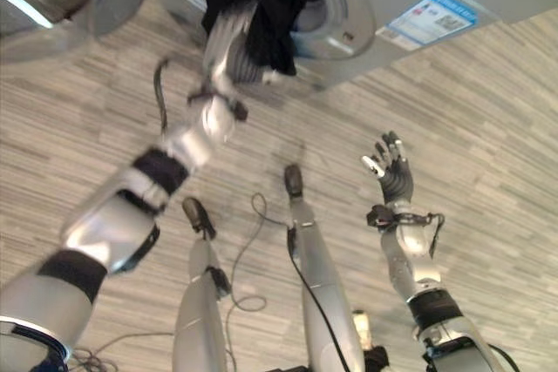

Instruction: Grab the laundry basket,head to the washer,open it,put in the laundry and shut it.

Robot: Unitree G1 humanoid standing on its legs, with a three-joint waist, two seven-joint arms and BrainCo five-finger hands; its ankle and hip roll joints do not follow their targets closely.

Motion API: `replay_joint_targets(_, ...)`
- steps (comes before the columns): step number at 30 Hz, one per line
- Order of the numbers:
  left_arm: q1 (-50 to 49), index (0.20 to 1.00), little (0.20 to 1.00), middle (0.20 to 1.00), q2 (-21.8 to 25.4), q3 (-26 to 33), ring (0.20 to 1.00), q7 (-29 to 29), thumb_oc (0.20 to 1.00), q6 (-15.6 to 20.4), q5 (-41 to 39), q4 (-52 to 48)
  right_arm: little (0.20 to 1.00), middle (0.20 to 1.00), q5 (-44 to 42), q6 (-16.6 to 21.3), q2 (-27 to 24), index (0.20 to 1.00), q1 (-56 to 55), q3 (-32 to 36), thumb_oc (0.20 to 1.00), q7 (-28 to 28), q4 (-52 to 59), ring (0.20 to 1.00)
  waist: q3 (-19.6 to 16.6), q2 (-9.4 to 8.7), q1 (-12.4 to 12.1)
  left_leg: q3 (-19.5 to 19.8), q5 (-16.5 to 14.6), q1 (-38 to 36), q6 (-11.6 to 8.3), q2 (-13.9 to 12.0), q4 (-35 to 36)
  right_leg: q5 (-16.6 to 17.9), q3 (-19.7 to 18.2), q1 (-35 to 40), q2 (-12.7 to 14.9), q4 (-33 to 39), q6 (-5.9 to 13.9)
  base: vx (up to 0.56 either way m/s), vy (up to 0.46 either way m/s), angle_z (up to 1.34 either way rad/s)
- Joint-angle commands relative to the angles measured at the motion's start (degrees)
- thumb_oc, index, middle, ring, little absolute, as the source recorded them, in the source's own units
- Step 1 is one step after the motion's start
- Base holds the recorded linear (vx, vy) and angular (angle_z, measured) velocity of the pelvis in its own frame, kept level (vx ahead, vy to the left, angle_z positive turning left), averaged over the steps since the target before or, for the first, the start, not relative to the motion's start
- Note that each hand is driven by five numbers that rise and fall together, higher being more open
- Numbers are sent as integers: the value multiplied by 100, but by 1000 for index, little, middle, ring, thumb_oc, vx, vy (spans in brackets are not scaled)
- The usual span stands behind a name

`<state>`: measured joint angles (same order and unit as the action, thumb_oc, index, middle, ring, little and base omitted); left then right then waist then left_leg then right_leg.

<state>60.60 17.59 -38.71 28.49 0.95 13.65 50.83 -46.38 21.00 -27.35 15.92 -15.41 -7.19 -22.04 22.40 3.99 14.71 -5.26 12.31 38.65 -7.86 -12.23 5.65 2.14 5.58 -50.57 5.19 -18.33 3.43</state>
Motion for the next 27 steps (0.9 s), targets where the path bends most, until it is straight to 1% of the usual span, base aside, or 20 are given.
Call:
replay_joint_targets(1,-285,1000,1000,1000,50,184,1000,-12,1000,220,308,-1,1000,1000,145,-8,108,1000,-405,225,1000,100,-101,1000,-278,115,-95,50,-1201,-1244,-207,-121,-65,-81,25,68,205,504,671,-81,86,9)
replay_joint_targets(2,-898,1000,1000,1000,85,309,1000,-107,1000,254,318,-151,1000,1000,216,-107,192,1000,-493,225,1000,127,-230,1000,-288,118,-158,83,-1215,-1445,-169,-75,-65,-42,46,348,259,583,684,-76,57,9)
replay_joint_targets(3,-902,1000,1000,1000,87,310,1000,-108,1000,253,319,-155,1000,1000,216,-107,193,1000,-495,224,1000,127,-230,1000,-283,117,-156,83,-1216,-1452,-169,-76,-65,-41,47,357,258,586,684,-4,116,10)
replay_joint_targets(4,-1515,1000,1000,1000,137,409,1000,-321,1000,286,331,-289,1000,1000,339,-244,277,1000,-583,223,1000,163,-440,1000,-326,131,-232,94,-1227,-1687,-140,-41,-65,-30,79,656,320,640,698,5,59,6)
replay_joint_targets(5,-1520,1000,1000,1000,140,410,1000,-323,1000,284,332,-294,1000,1000,339,-244,278,1000,-584,221,1000,163,-440,1000,-318,130,-229,95,-1228,-1696,-140,-42,-65,-29,81,669,319,645,698,19,77,9)
replay_joint_targets(8,-2328,1000,1000,1000,119,584,1000,-605,1000,381,183,-432,1000,1000,532,-469,354,1000,-725,273,1000,213,-732,1000,-380,141,-323,136,-1280,-2040,-106,17,-65,-24,151,1159,399,750,703,25,72,14)
replay_joint_targets(9,-2328,1000,1000,1000,119,584,1000,-605,1000,381,183,-432,1000,1000,532,-469,354,1000,-725,273,1000,213,-732,1000,-380,141,-323,136,-1280,-2040,-106,17,-65,-24,151,1159,399,750,703,58,92,22)
replay_joint_targets(10,-2842,1000,1000,1000,147,697,1000,-753,1000,442,96,-652,1000,1000,713,-616,357,1000,-828,308,1000,288,-926,1000,-433,162,-406,165,-1296,-2285,-84,60,-65,-29,225,1485,467,767,713,60,88,18)
replay_joint_targets(11,-3106,1000,1000,1000,199,820,1000,-844,1000,465,23,-815,1000,1000,792,-660,351,1000,-894,347,1000,314,-1030,1000,-457,170,-443,181,-1307,-2403,-73,78,-65,-38,272,1661,491,783,717,92,110,13)
replay_joint_targets(13,-3594,1000,1000,1000,244,959,1000,-990,1000,551,-20,-1024,1000,1000,1106,-786,398,1000,-999,411,1000,343,-1375,1000,-545,196,-537,256,-1322,-2617,-35,147,-65,-78,378,2009,546,784,720,74,90,18)
replay_joint_targets(16,-4295,1000,1000,1000,365,1127,1000,-1112,1000,621,44,-1316,1000,1000,1357,-899,462,1000,-1088,532,1000,404,-1911,1000,-654,203,-692,339,-1342,-2961,26,176,-65,-164,533,2450,605,700,735,95,111,21)
replay_joint_targets(17,-4697,1000,1000,1000,363,1330,1000,-1224,1000,646,-98,-1427,1000,1000,1482,-962,515,1000,-1142,629,1000,424,-2226,1000,-685,186,-768,391,-1369,-3197,75,184,-65,-281,584,2739,606,606,726,60,85,17)
replay_joint_targets(18,-4699,1000,1000,1000,367,1334,1000,-1226,1000,644,-98,-1432,1000,1000,1482,-961,518,1000,-1139,627,1000,425,-2228,1000,-690,182,-764,394,-1355,-3183,77,189,-65,-260,585,2736,609,626,725,67,95,30)
replay_joint_targets(21,-5226,1000,1000,1000,367,1537,1000,-1361,1000,701,-223,-1376,1000,1000,1708,-1081,585,1000,-1121,812,1000,409,-2808,1000,-837,152,-905,503,-1412,-3462,162,223,-65,-383,686,3191,640,612,741,85,100,30)
replay_joint_targets(23,-5471,1000,1000,1000,286,1580,1000,-1450,1000,710,-236,-1179,1000,1000,1758,-1116,628,1000,-1136,1005,1000,351,-3123,1000,-917,135,-974,576,-1446,-3595,198,295,-153,-387,800,3552,736,670,773,74,110,16)
replay_joint_targets(24,-5533,1000,1000,1000,220,1518,1000,-1520,1000,715,-203,-1079,1000,1000,1820,-1136,612,1000,-1159,1141,1000,285,-3291,1000,-947,122,-992,562,-1483,-3570,201,355,-324,-366,947,3822,855,774,809,57,89,31)
replay_joint_targets(25,-5615,1000,1000,1000,206,1428,1000,-1586,1000,724,-103,-1003,1000,1000,1813,-1170,592,1000,-1204,1323,1000,215,-3510,1000,-985,81,-983,387,-1559,-3479,172,469,-655,-339,1169,4147,1028,889,858,32,69,42)
replay_joint_targets(26,-5612,1000,1000,1000,207,1428,1000,-1585,1000,724,-103,-1002,1000,1000,1813,-1169,594,1000,-1201,1324,1000,216,-3512,1000,-991,78,-970,403,-1548,-3454,178,479,-665,-315,1184,4149,1035,914,859,27,81,71)
replay_joint_targets(27,-5653,1000,1000,1000,199,1400,1000,-1617,1000,721,-26,-983,1000,1000,1839,-1203,536,1000,-1213,1436,1000,175,-3656,1000,-1027,61,-948,192,-1589,-3359,176,554,-874,-251,1329,4333,1121,1024,894,43,157,75)
